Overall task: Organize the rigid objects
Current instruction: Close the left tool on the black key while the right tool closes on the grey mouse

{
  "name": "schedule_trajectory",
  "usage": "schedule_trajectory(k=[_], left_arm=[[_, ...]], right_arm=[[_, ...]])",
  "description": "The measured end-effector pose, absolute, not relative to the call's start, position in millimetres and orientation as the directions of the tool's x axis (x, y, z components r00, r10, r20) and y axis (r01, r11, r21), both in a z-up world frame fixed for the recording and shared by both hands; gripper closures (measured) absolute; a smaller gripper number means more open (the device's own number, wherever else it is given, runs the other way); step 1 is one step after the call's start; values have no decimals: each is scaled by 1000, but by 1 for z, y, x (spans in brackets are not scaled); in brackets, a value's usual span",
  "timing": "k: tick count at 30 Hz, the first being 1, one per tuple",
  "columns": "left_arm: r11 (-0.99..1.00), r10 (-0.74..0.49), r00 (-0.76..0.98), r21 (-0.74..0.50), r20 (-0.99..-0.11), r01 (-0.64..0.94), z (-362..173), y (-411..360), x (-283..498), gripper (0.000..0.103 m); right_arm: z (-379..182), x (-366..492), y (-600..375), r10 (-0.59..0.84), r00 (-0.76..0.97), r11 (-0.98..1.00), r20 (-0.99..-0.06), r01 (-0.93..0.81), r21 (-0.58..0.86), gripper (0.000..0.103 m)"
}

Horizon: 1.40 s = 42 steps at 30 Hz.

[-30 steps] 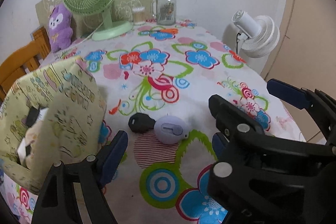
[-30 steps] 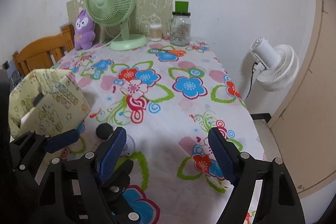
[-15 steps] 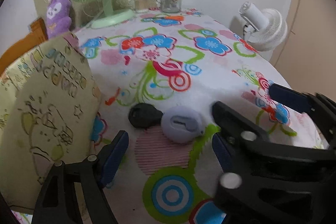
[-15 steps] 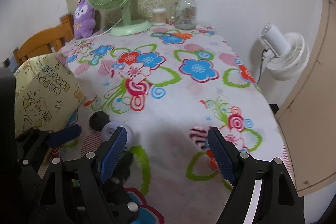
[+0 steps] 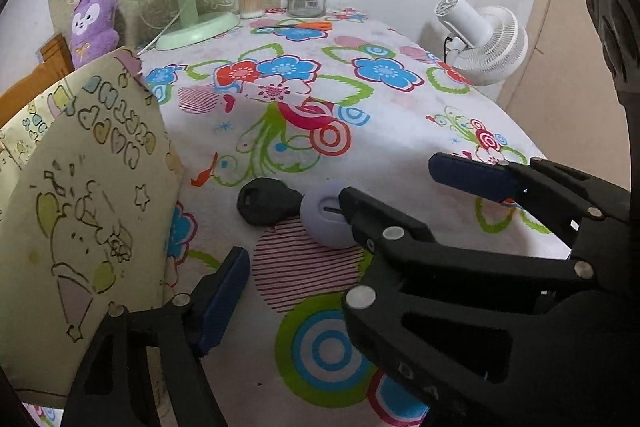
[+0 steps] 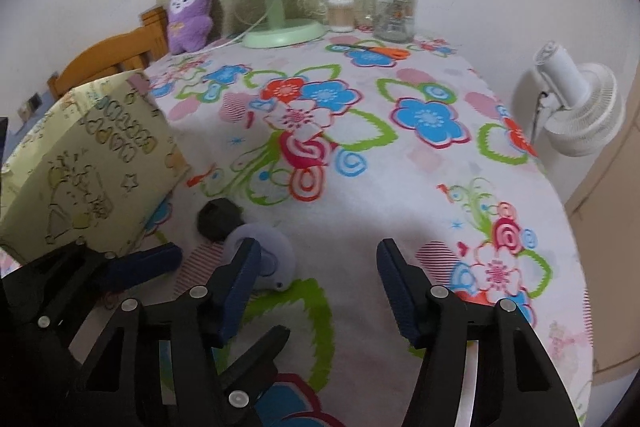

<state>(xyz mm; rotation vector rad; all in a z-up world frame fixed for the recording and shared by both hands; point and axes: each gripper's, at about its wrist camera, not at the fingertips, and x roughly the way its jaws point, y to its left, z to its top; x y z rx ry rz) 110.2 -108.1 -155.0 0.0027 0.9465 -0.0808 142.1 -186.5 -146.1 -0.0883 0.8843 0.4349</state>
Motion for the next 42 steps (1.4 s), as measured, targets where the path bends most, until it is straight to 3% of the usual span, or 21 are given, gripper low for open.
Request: schedule_trajectory(k=[3, 13, 14, 15, 16, 26, 38, 42], left_arm=[[998, -62, 585, -37, -809, 54, -154, -104, 109, 33], [999, -50, 590, -32, -806, 42, -155, -96, 111, 33], [999, -49, 589, -31, -807, 41, -155, -95, 111, 33], [999, -48, 589, -31, -807, 39, -155, -95, 112, 33], [999, -44, 588, -27, -807, 38, -155, -95, 112, 33], [999, -4, 587, 19, -810, 32, -155, -104, 122, 27], [998, 38, 588, -1, -808, -65, -158, -100, 151, 24], [999, 26, 596, -7, -802, -53, -158, -101, 154, 35]], right_arm=[[-146, 143, -181, 384, 525, 886, -759, -440, 144, 39], [-152, 149, -168, 409, 479, 874, -777, -450, 183, 40], [-152, 148, -168, 401, 481, 878, -780, -446, 176, 46], [-151, 149, -168, 391, 483, 880, -784, -445, 165, 59], [-151, 149, -168, 380, 486, 883, -787, -444, 151, 60], [-146, 153, -184, 262, 572, 926, -777, -376, 35, 61], [-147, 174, -211, 256, 572, 958, -779, -257, 125, 61], [-148, 176, -215, 253, 572, 961, -780, -240, 135, 61]])
